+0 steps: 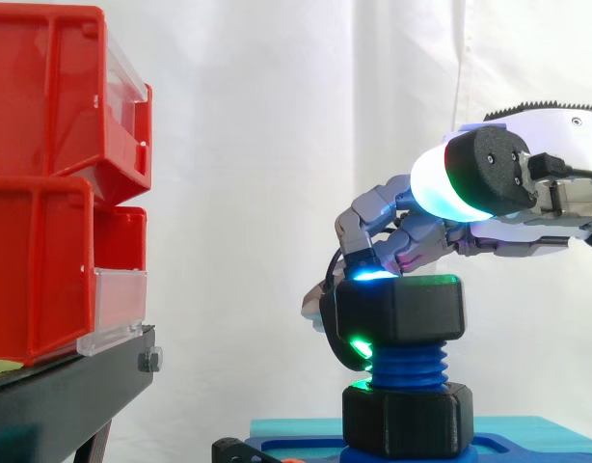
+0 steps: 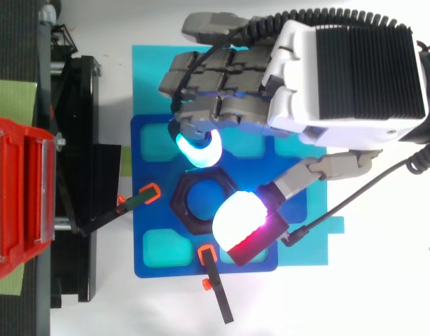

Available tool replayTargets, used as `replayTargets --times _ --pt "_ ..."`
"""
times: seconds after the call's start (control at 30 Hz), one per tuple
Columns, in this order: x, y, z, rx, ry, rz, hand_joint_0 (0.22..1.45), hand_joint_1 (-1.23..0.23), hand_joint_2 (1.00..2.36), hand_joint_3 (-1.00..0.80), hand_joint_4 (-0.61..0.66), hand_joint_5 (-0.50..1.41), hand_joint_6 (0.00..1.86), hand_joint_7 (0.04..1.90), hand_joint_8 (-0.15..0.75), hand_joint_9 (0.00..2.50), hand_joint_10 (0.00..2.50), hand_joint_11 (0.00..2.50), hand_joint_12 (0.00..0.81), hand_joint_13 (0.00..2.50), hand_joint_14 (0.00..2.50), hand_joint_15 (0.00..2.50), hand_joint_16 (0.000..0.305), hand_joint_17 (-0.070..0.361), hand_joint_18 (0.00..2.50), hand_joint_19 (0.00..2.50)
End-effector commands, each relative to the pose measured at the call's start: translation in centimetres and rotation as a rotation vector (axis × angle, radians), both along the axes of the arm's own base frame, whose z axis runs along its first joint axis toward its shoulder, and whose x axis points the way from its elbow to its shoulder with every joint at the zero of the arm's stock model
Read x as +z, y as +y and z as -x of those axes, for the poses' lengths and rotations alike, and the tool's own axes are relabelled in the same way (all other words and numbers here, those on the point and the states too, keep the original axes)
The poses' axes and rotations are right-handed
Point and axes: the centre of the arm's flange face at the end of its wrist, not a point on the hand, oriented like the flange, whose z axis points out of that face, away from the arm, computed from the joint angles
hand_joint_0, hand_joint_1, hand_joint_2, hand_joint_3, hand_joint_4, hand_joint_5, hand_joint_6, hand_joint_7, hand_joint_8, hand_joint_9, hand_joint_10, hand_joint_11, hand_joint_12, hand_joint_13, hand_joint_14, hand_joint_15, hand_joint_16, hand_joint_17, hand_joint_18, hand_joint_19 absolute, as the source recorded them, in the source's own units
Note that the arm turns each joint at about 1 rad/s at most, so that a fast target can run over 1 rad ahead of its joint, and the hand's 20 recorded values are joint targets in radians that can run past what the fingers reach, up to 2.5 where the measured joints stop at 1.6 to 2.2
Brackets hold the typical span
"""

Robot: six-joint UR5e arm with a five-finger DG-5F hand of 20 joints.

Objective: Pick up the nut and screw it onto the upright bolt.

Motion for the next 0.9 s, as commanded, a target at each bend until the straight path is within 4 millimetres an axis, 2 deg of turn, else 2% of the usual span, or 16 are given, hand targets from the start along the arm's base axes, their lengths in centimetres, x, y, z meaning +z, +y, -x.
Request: replayTargets --times 0.0,0.07,0.13,0.33,0.5,0.67,0.87 --pt "0.1 -0.6 0.1 -0.001 -0.002 -0.001 0.49 -0.17 1.0 -0.5 0.26 -0.02 0.61 1.13 0.309 0.82 0.0 0.0 0.31 0.59 0.0 0.0 0.035 0.078 0.34 0.0" --pt "0.5 -0.9 0.0 0.002 -0.009 -0.001 0.49 -0.17 1.0 -0.5 0.28 -0.01 0.61 1.14 0.312 0.87 0.0 0.0 0.308 0.59 0.0 0.0 0.035 0.078 0.34 0.0" --pt "0.9 -0.9 -0.2 0.008 -0.016 -0.001 0.5 -0.17 1.0 -0.5 0.28 -0.01 0.5 1.34 0.313 0.96 0.0 0.0 0.299 0.59 0.0 0.0 0.034 0.078 0.33 0.0" --pt "3.4 -1.2 -1.0 0.027 -0.036 0.001 0.49 -0.17 1.0 -0.5 0.29 -0.06 0.5 1.15 0.311 0.96 0.0 0.01 0.297 0.58 0.0 0.0 0.034 0.077 0.33 0.0" --pt "4.5 -1.2 -1.2 0.027 -0.024 0.011 0.49 -0.17 1.0 -0.5 0.3 -0.1 0.5 0.97 0.303 0.88 0.0 0.0 0.302 0.58 0.0 0.0 0.034 0.077 0.33 0.0" --pt "4.5 -1.1 -1.2 0.034 -0.033 0.019 0.48 -0.17 1.0 -0.5 0.29 -0.12 0.5 0.82 0.293 0.81 0.0 0.0 0.309 0.55 0.0 0.0 0.035 0.078 0.31 0.0" --pt "4.6 0.0 -2.0 0.061 -0.087 0.018 0.48 -0.17 1.0 -0.5 0.27 -0.13 0.5 0.67 0.274 0.68 0.0 0.0 0.318 0.46 0.0 0.0 0.036 0.082 0.22 0.0"
